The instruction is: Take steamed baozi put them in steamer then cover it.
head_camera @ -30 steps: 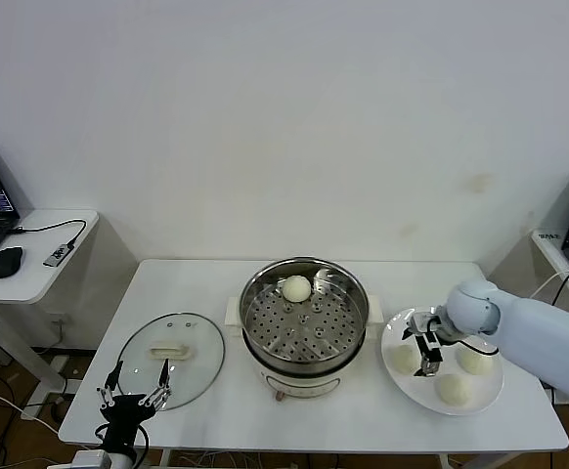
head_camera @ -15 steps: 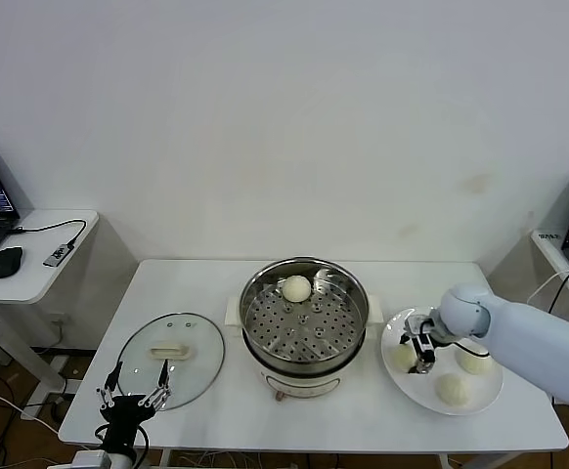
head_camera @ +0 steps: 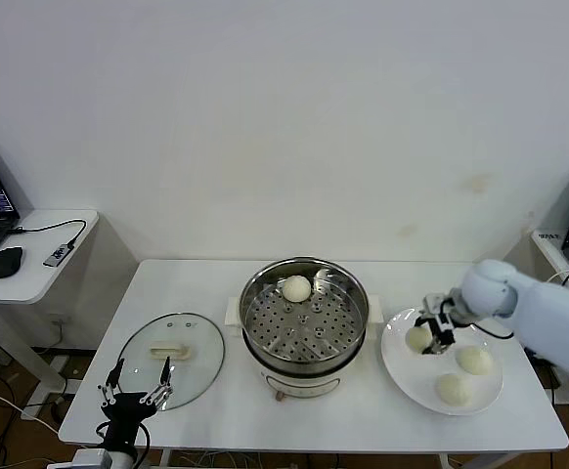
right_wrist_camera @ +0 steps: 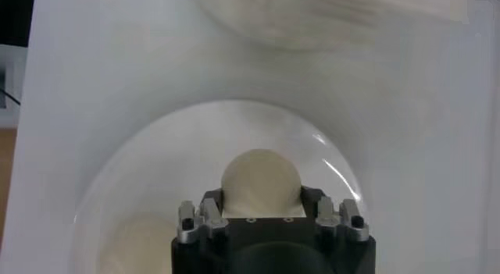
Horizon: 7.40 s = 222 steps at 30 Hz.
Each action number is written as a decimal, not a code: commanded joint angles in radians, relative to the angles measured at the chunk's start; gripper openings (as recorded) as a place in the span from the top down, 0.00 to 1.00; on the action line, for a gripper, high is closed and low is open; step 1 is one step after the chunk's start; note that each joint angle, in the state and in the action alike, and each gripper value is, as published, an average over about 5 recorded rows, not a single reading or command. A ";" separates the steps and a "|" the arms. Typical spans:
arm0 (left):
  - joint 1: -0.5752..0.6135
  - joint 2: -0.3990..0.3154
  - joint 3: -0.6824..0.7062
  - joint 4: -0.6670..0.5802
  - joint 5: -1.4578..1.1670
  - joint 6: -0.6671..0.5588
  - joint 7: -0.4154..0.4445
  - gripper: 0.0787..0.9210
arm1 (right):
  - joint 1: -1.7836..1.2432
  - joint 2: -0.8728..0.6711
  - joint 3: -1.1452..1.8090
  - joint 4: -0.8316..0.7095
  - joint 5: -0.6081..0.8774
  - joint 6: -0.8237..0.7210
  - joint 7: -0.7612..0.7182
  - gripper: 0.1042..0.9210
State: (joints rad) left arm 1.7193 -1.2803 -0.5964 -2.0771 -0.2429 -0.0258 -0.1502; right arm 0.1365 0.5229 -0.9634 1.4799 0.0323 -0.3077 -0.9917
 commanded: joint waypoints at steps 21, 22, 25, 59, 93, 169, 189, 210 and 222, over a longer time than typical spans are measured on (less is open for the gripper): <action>-0.012 -0.001 -0.002 0.000 -0.001 0.010 0.001 0.12 | 0.577 0.429 -0.373 0.103 0.511 -0.244 0.130 0.37; -0.012 -0.002 -0.003 -0.001 -0.001 0.010 0.001 0.12 | 0.559 0.456 -0.372 0.094 0.521 -0.255 0.138 0.37; -0.010 -0.004 -0.007 -0.002 -0.001 0.010 0.001 0.12 | 0.515 0.531 -0.372 0.067 0.545 -0.286 0.162 0.37; -0.016 -0.005 -0.017 0.005 -0.006 0.005 0.001 0.12 | 0.323 0.781 -0.358 -0.150 0.522 -0.418 0.247 0.37; -0.016 0.016 -0.005 -0.002 -0.006 0.007 0.004 0.12 | 0.600 -0.036 -0.401 0.277 0.274 -0.114 -0.128 0.12; 0.009 -0.013 -0.008 0.005 0.021 0.005 0.002 0.12 | -0.478 -0.123 0.352 0.075 -0.199 0.039 -0.067 0.40; -0.016 0.005 0.005 -0.004 0.015 0.010 0.004 0.12 | 0.193 -0.179 0.064 0.148 0.074 0.014 -0.124 0.41; -0.018 -0.011 -0.013 -0.016 0.016 0.013 0.003 0.12 | 0.552 0.328 -0.302 0.151 0.361 0.094 0.035 0.40; -0.009 -0.015 -0.044 -0.020 0.014 0.008 0.004 0.12 | 0.468 0.469 -0.409 0.090 0.108 0.371 0.019 0.40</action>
State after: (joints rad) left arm 1.7088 -1.2941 -0.6303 -2.0945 -0.2282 -0.0174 -0.1464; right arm 0.6104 0.8455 -1.2804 1.6034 0.2561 -0.1295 -0.9862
